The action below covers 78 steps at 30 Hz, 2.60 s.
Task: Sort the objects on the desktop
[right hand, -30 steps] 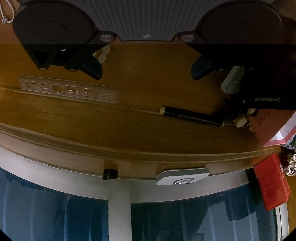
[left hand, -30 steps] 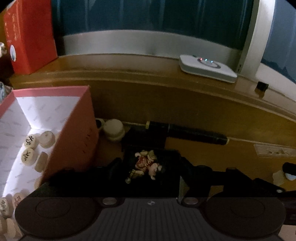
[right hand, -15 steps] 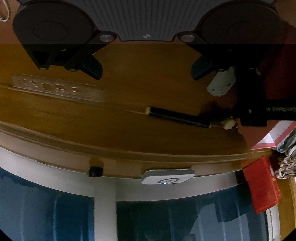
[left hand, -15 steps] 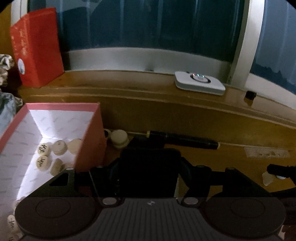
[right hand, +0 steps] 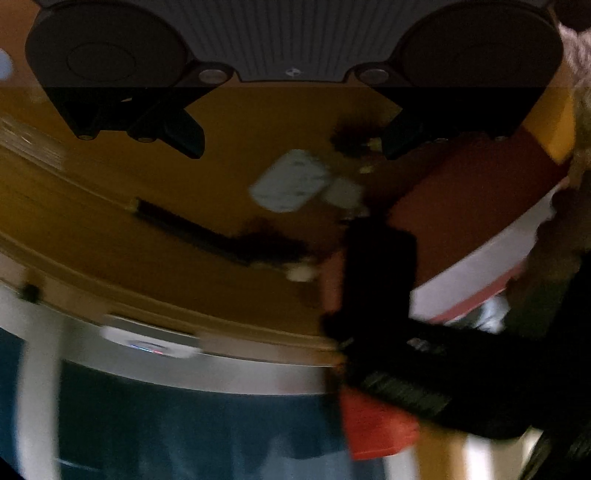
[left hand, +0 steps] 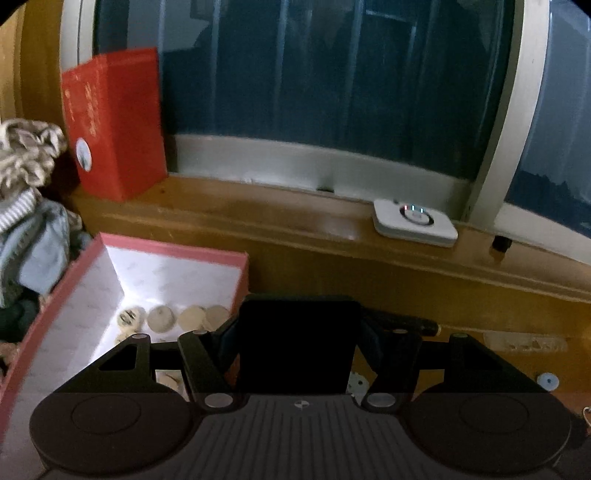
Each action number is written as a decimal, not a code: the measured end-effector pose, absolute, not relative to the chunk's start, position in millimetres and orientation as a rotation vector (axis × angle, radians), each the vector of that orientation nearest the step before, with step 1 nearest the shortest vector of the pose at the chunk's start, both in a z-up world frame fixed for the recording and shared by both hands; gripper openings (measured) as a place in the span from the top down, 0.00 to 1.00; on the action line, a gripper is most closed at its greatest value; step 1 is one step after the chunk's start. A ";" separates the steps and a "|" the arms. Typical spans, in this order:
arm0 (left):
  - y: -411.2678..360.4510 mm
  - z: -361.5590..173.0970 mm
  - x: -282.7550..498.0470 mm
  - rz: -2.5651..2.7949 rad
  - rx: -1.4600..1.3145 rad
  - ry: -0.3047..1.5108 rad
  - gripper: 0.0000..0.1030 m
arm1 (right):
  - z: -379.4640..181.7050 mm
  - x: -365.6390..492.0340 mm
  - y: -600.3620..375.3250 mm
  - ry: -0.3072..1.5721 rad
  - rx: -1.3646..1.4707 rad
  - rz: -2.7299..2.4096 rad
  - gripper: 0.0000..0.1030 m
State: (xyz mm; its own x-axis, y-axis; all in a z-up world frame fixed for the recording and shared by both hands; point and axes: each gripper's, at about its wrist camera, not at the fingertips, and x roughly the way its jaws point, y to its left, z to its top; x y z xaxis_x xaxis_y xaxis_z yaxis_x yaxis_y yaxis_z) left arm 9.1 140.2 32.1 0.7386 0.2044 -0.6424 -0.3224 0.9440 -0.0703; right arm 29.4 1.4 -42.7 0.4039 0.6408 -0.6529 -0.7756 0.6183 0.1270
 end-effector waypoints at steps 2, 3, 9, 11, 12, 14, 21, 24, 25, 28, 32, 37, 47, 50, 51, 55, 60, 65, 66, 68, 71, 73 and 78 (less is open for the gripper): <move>142.0 39.1 3.7 0.299 -0.177 0.667 0.38 | -43.9 22.7 11.6 0.709 -0.226 0.939 0.01; 143.4 42.0 0.2 0.307 -0.174 0.661 0.38 | -45.0 20.1 16.2 0.702 -0.234 0.948 0.01; 154.4 53.5 -27.0 0.303 -0.226 0.629 0.37 | -52.1 14.9 41.8 0.706 -0.218 0.969 0.09; 153.5 56.2 -35.0 0.300 -0.226 0.624 0.37 | -54.5 12.6 49.9 0.705 -0.224 0.966 0.15; 153.1 57.6 -39.0 0.298 -0.226 0.621 0.37 | -56.1 11.1 53.7 0.705 -0.229 0.965 0.17; 152.2 60.3 -47.0 0.295 -0.227 0.615 0.37 | -59.4 9.1 58.1 0.723 -0.231 0.965 0.23; 153.9 64.4 -62.9 0.288 -0.240 0.600 0.37 | -62.6 7.3 59.5 0.778 -0.206 0.950 0.49; 153.5 64.1 -63.3 0.287 -0.242 0.600 0.37 | -59.0 7.1 54.8 0.771 -0.194 0.943 0.49; 153.1 64.4 -62.9 0.287 -0.240 0.600 0.37 | -57.6 7.0 53.1 0.764 -0.192 0.939 0.49; 150.9 66.0 -61.7 0.286 -0.231 0.596 0.38 | -51.7 8.1 46.5 0.744 -0.186 0.922 0.49; 144.7 68.6 -57.9 0.267 -0.222 0.591 0.38 | -43.2 11.8 35.7 0.716 -0.181 0.891 0.49; 129.3 70.4 -50.4 0.217 -0.207 0.587 0.38 | -33.8 14.0 16.7 0.681 -0.201 0.819 0.49; 83.5 72.4 -39.1 0.097 -0.172 0.579 0.38 | -20.1 18.6 -50.8 0.638 -0.158 0.635 0.50; 67.1 74.0 -38.1 0.068 -0.158 0.578 0.38 | -14.5 16.0 -73.0 0.619 -0.146 0.591 0.50; 60.2 74.5 -37.4 0.057 -0.153 0.577 0.38 | -11.9 14.5 -80.8 0.612 -0.143 0.579 0.50; 31.5 78.7 -33.6 0.014 -0.133 0.569 0.38 | -0.9 9.2 -116.0 0.579 -0.127 0.526 0.50; -16.5 86.8 -24.0 -0.065 -0.094 0.549 0.38 | 10.3 4.9 -172.9 0.543 -0.093 0.435 0.50; -76.0 94.8 -10.6 -0.171 -0.056 0.524 0.38 | 21.3 2.9 -238.0 0.495 -0.075 0.318 0.50; -89.3 95.5 -7.0 -0.196 -0.051 0.521 0.38 | 22.9 1.2 -252.7 0.485 -0.073 0.289 0.50; -117.8 97.0 0.6 -0.249 -0.039 0.513 0.38 | 26.3 -3.7 -284.6 0.467 -0.066 0.228 0.50; -163.1 99.9 10.5 -0.336 -0.021 0.499 0.38 | 30.8 -11.6 -329.6 0.443 -0.051 0.133 0.50; -195.4 101.6 15.5 -0.399 -0.009 0.489 0.38 | 33.7 -17.2 -360.9 0.434 -0.042 0.065 0.50; -278.3 97.4 27.4 -0.554 0.022 0.488 0.38 | 36.6 -31.0 -434.0 0.422 -0.018 -0.096 0.50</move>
